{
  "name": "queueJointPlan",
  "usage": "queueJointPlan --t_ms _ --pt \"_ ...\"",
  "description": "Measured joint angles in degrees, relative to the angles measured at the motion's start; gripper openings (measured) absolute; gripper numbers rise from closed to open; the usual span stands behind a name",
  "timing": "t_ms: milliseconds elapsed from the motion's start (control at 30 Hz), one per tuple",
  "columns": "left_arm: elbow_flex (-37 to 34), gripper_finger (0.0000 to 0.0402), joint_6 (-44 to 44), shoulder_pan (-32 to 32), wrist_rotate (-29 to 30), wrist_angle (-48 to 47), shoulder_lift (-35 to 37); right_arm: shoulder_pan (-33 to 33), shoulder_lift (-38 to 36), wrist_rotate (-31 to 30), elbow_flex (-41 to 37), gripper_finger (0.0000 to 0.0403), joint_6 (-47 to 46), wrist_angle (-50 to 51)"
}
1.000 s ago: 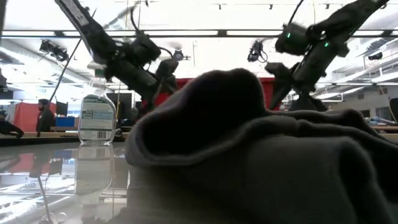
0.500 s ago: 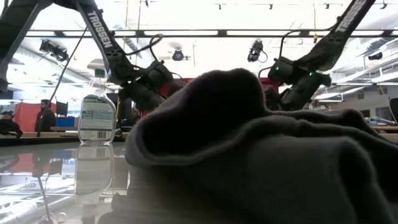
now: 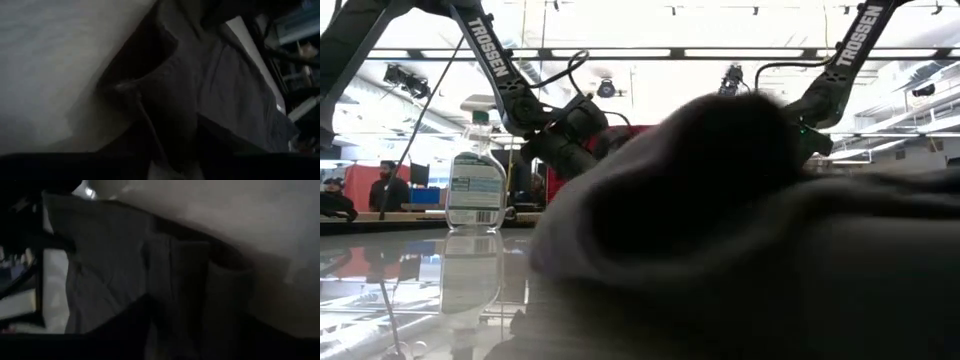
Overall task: Fold Laundry from Bin
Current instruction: Fold the gray short on the table
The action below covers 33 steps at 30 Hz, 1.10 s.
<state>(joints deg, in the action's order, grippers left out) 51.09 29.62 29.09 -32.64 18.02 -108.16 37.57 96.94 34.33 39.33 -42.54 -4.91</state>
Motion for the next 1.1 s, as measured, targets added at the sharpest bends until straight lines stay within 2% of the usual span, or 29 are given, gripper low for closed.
queueJointPlan --t_ms 133,167,400,533,667,800,933,1100 --pt "0.00 0.0032 -0.45 -0.91 -0.09 2.38 0.00 -0.57 0.59 1.55 0.00 0.0039 1.55 -0.54" --pt "0.00 0.0018 -0.33 -0.97 -0.11 2.68 0.00 -0.66 0.57 1.63 0.00 0.0025 2.41 -0.61" --pt "-0.02 0.0006 4.53 -1.38 -1.24 2.38 2.36 -0.80 -2.90 2.07 0.00 0.0025 3.60 -0.43" --pt "-0.02 0.0004 4.43 -1.74 -0.17 2.32 7.13 -0.80 -9.42 1.43 0.00 0.0025 5.23 -0.56" --pt "0.97 0.0003 2.96 -1.30 2.32 0.31 14.66 -0.71 -17.72 -2.31 0.39 0.0025 7.10 -1.47" --pt "8.55 0.0002 -6.33 -0.53 4.91 -8.14 22.06 -0.73 -26.17 -6.02 4.99 0.0025 15.63 -1.44" --pt "22.33 0.0002 -14.90 -1.01 6.34 -19.66 26.26 -2.34 -33.48 -10.83 12.93 0.0025 27.41 1.08" --pt "38.57 0.0001 -24.82 -6.12 13.14 -36.84 26.32 -5.26 -37.39 -13.18 23.20 0.0025 34.97 14.53"
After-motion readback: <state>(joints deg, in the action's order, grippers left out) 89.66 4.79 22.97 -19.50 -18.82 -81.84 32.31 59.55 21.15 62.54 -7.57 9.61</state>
